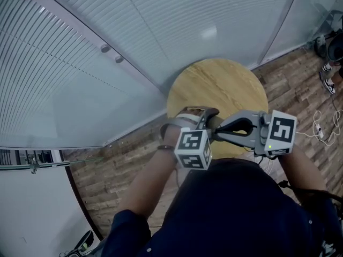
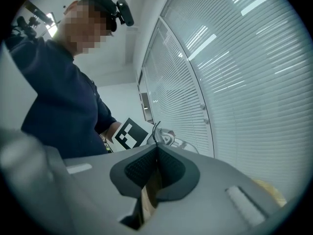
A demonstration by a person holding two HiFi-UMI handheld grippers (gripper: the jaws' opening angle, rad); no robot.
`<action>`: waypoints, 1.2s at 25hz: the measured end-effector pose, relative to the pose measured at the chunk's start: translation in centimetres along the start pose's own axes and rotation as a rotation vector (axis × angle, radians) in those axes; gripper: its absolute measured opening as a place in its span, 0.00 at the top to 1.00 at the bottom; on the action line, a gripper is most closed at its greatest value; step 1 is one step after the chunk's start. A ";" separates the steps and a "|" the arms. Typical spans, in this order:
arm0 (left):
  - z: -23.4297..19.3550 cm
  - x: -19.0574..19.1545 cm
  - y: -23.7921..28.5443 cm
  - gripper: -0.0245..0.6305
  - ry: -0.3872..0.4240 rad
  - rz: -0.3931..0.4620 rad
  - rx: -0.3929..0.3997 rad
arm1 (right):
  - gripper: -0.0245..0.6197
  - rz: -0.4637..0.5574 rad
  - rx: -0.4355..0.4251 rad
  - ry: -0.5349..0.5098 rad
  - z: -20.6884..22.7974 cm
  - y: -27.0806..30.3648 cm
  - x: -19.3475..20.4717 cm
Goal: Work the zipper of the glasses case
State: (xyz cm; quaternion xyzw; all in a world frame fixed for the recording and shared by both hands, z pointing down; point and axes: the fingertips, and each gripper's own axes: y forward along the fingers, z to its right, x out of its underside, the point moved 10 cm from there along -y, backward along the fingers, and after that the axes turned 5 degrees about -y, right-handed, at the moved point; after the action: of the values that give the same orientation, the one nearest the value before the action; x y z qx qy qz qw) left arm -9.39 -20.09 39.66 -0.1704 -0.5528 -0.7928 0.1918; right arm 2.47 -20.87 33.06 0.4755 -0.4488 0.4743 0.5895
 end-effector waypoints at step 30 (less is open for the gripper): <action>-1.9 -1.4 -5.4 0.50 -0.453 0.610 0.098 | 0.95 0.447 0.029 0.058 0.5 -4.5 -2.8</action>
State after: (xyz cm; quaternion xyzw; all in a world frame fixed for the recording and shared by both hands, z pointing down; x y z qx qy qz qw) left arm -10.94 -20.05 33.94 -0.4887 -0.5421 -0.6143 0.2999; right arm 6.47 -22.17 29.76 0.3587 -0.5191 0.6130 0.4755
